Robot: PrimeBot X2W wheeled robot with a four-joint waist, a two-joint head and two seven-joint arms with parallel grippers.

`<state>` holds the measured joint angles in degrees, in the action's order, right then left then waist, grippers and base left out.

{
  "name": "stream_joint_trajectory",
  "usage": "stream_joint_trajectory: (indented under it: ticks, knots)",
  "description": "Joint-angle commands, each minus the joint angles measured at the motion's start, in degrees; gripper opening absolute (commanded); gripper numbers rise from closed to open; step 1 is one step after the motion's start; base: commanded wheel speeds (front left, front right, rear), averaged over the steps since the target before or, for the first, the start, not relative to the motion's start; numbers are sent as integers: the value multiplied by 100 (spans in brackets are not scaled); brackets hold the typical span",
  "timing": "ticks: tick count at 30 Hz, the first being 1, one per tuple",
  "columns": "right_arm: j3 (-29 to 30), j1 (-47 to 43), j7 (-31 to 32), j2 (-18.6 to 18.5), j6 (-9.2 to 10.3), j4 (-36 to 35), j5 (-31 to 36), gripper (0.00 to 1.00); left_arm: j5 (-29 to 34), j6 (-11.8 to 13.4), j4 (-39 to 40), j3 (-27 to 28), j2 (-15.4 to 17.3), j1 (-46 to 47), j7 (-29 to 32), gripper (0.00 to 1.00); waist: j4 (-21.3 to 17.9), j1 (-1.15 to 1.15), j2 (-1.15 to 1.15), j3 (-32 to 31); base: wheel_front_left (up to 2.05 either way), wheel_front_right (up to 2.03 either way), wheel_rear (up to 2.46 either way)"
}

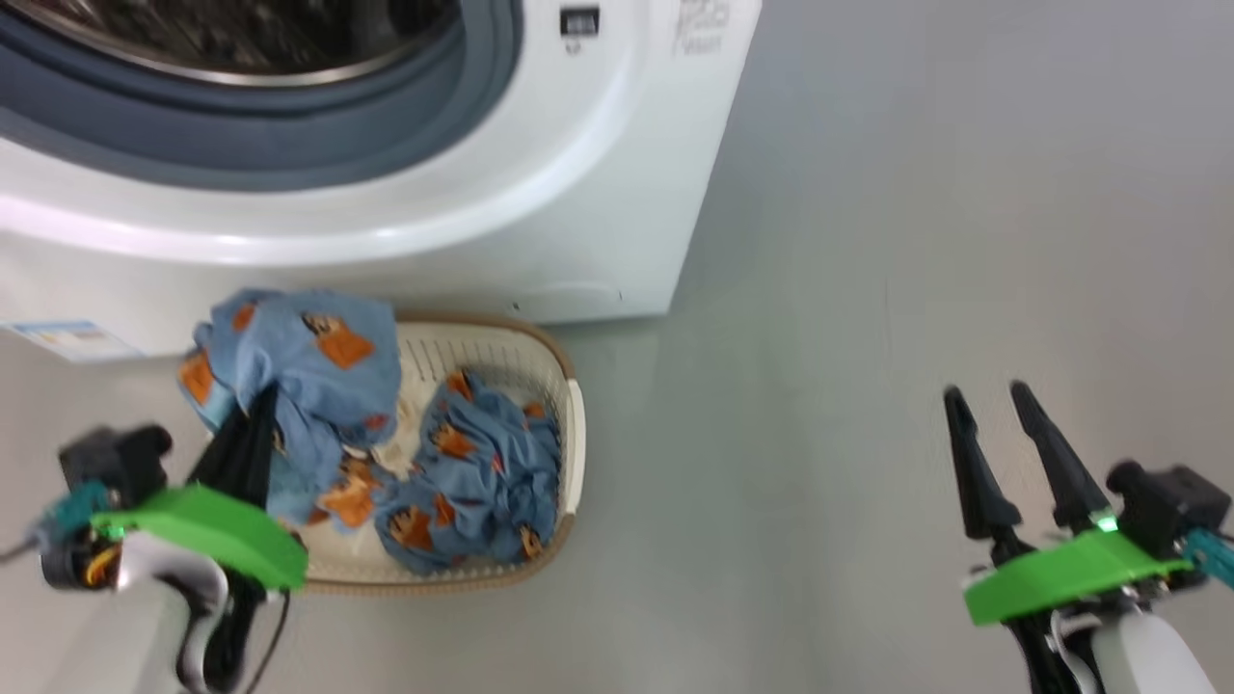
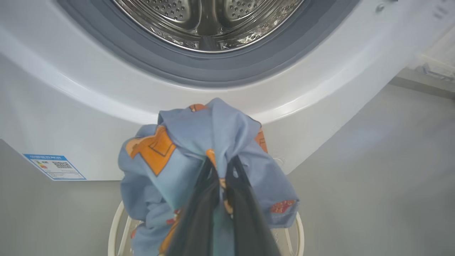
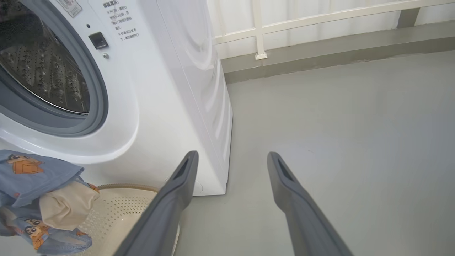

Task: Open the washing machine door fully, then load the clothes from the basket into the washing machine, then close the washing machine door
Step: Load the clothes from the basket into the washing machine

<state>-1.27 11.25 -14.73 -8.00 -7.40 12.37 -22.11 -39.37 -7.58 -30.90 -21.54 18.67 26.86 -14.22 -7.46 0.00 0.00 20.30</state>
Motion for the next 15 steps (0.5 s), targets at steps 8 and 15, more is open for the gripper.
stream_joint_trajectory:
  ticks: [8, 15]
  knots:
    - [95, -651, -27, -220, -9, -124, -154, 100, 911, 9, 1255, 1152, -123, -1180, -77, 0, 208, 0, 0, -836, 0, 0, 0]
    - [261, -881, -27, -209, -9, -141, -172, 100, 1251, 9, 1927, 1648, -364, -1813, -77, 0, 228, 0, 0, -990, 0, 0, 0]
